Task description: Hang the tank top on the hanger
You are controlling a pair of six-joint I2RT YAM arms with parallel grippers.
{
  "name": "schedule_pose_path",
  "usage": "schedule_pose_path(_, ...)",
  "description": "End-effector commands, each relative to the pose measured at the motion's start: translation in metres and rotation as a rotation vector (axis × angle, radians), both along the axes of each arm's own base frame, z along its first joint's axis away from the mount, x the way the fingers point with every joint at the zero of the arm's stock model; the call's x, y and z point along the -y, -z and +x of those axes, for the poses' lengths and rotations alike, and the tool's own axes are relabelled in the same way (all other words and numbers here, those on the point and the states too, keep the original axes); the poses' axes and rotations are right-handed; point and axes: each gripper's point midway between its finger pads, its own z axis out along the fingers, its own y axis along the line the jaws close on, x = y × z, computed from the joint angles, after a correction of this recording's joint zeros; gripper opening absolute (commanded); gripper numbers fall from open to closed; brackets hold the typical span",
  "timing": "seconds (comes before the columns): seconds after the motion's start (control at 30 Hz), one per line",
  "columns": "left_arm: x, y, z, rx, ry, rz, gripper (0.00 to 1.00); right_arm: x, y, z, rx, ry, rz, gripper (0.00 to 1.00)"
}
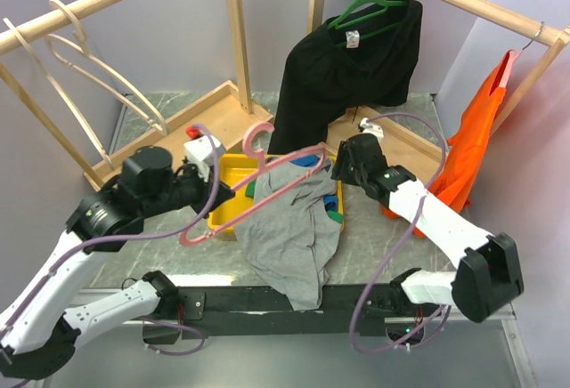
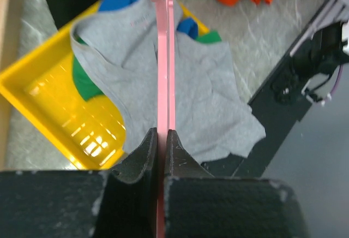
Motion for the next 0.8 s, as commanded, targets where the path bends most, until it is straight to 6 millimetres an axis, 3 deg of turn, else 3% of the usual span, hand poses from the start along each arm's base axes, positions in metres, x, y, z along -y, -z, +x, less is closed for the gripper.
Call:
schedule_pose_path(0.0, 0.007, 0.001, -0.006, -0.008, 0.070, 0.020, 0.01, -0.011, -0.021, 0.032, 0.073, -0.005, 0.050, 0.58)
schedule_pose_path(0.3, 0.019, 0.006, 0.015, -0.021, 0.051, 0.060, 0.01, -0.018, -0.017, 0.055, 0.064, -0.004, 0.050, 0.57)
schedule_pose_path(0.47, 0.020, 0.003, 0.028, -0.011, 0.009, 0.077, 0.01, -0.020, -0.002, 0.062, 0.037, -0.005, 0.027, 0.55)
schedule_pose_path(0.77, 0.021, 0.000, 0.033, -0.004, 0.008, 0.098, 0.01, -0.014, 0.016, 0.061, -0.002, 0.010, -0.016, 0.41)
